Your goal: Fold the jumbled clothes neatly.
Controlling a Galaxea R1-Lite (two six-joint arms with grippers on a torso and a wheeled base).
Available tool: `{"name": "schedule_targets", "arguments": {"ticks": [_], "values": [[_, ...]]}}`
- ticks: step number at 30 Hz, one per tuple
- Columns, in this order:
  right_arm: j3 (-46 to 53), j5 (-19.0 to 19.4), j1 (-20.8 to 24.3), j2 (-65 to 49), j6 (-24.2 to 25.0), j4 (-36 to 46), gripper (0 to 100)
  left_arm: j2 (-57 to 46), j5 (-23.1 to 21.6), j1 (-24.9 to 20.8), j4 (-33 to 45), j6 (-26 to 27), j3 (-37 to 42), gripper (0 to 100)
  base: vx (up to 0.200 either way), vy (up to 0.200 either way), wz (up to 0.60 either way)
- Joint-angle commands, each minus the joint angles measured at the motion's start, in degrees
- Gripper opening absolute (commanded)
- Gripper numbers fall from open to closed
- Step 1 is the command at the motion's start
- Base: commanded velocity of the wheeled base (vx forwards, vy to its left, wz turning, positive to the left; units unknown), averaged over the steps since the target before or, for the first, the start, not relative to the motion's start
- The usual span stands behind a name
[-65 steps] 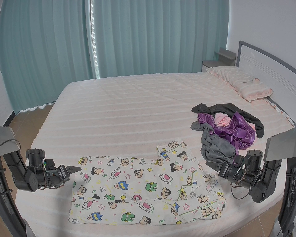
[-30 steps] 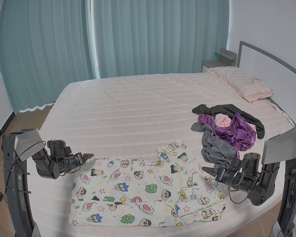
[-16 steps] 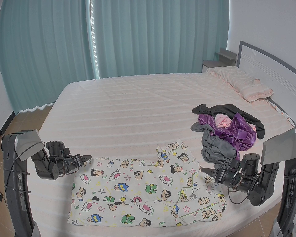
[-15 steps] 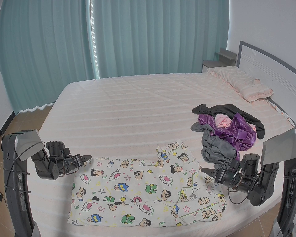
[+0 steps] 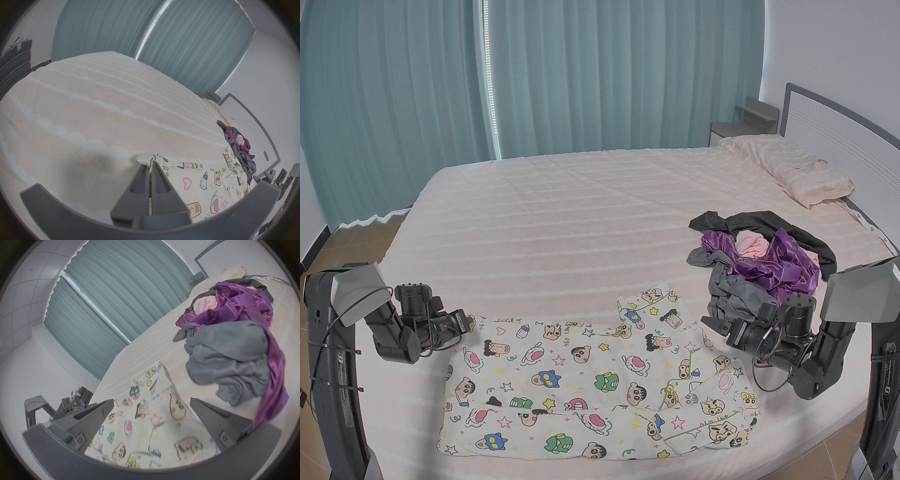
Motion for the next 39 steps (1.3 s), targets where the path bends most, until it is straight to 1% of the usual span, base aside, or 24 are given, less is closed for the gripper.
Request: {"name": "schedule_targets", "arguments": {"ticks": [1,5,8,12,17,25,28,29,34,39], "values": [[-22.5,-0.3,-0.5,6.0,0.0,17.9,100,-0.6,3.5,0.0,-5.1,-2.1,2.7,0,0.000,0.000,0.00],[-32.5,-1.9,0.9,10.0,0.1,25.8,100,-0.9,3.9,0.3,-7.5,-2.2,5.1,0,0.000,0.000,0.00],[-37.5,-3.4,1.1,12.7,0.2,28.9,100,-1.4,5.0,0.3,-7.7,-3.8,6.3,0,0.000,0.000,0.00],[-41.5,-3.6,1.4,14.8,0.2,32.4,100,-2.5,5.0,0.3,-7.8,-6.5,6.8,0,0.000,0.000,0.00],[-47.9,-3.7,3.0,17.5,0.2,37.0,100,-2.4,5.0,0.2,-7.8,-6.8,7.2,0,0.000,0.000,0.00],[-52.5,-3.9,6.0,19.7,0.2,40.1,100,-2.3,4.8,0.2,-7.8,-6.8,7.4,0,0.000,0.000,0.00],[-53.4,-5.1,6.6,20.4,0.2,40.6,100,-2.3,4.8,0.2,-7.8,-6.8,7.4,0,0.000,0.000,0.00],[-53.4,-5.4,6.6,20.4,0.2,41.0,0,-2.3,4.8,0.2,-7.8,-6.8,7.4,0,0.000,0.000,0.00],[-53.5,-6.4,5.9,20.0,0.3,41.4,0,-2.3,4.8,0.1,-7.8,-6.8,7.3,0,0.000,0.000,0.00],[-53.0,-6.4,5.0,19.2,0.4,41.1,0,-2.4,4.8,0.1,-7.8,-6.6,7.2,0,0.000,0.000,0.00]]}}
